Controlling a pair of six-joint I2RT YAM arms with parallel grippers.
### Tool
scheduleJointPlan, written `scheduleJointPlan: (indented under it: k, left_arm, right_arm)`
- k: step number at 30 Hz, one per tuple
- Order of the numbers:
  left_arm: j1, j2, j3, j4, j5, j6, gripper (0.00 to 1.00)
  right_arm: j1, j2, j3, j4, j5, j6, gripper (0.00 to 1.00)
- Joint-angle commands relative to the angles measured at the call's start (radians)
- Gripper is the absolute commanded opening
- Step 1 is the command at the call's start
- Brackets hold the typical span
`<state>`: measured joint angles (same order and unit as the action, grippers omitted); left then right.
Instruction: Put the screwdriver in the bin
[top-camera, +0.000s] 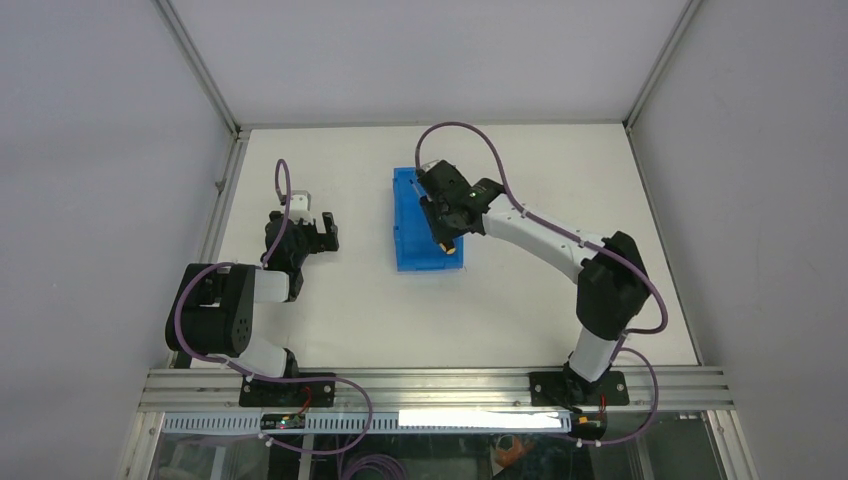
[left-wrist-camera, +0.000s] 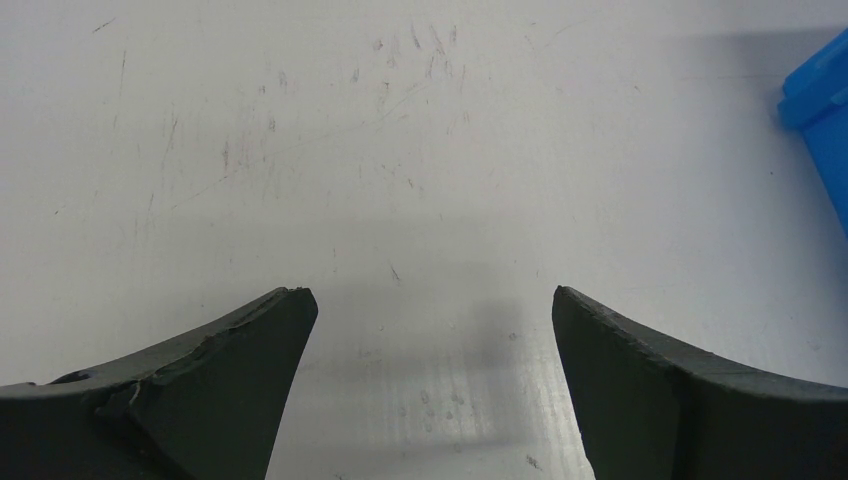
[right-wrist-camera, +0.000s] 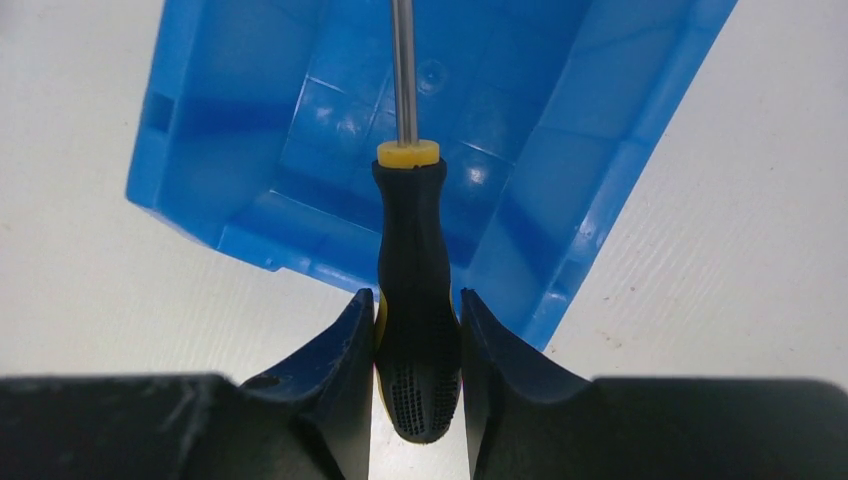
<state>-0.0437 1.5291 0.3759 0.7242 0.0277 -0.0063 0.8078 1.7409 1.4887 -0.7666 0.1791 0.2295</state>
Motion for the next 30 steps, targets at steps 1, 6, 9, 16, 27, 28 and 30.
scheduleJointPlan:
  k: [1,6,9,16,27,28,30]
  left_arm:
    - [0.011,-0.033,0.030,0.029,0.010,-0.011,0.99]
    - [0.010,-0.032,0.031,0.029,0.011,-0.011,0.99]
    - [0.011,-0.032,0.031,0.029,0.011,-0.011,0.99]
    - [0.011,-0.032,0.030,0.029,0.010,-0.011,0.99]
    - [0.011,-0.032,0.031,0.029,0.010,-0.011,0.99]
    - [0.011,-0.032,0.032,0.029,0.009,-0.011,0.99]
    - [0.010,-0.032,0.030,0.029,0.011,-0.011,0.99]
  right_arm:
    - [0.002,0.019,-0.018,0.120,0.024,0.007,0.10]
    - [0.010,0.087,-0.015,0.173,0.064,0.018,0.17]
    - [0.015,0.125,-0.012,0.188,0.084,0.026,0.30]
    - [0.029,0.139,-0.009,0.181,0.141,0.066,0.60]
    - [0.051,0.010,0.063,0.075,0.247,0.101,0.84]
    - [0.050,-0.018,0.052,0.071,0.275,0.103,0.88]
    - [0.048,-0.080,0.014,0.069,0.344,0.098,0.97]
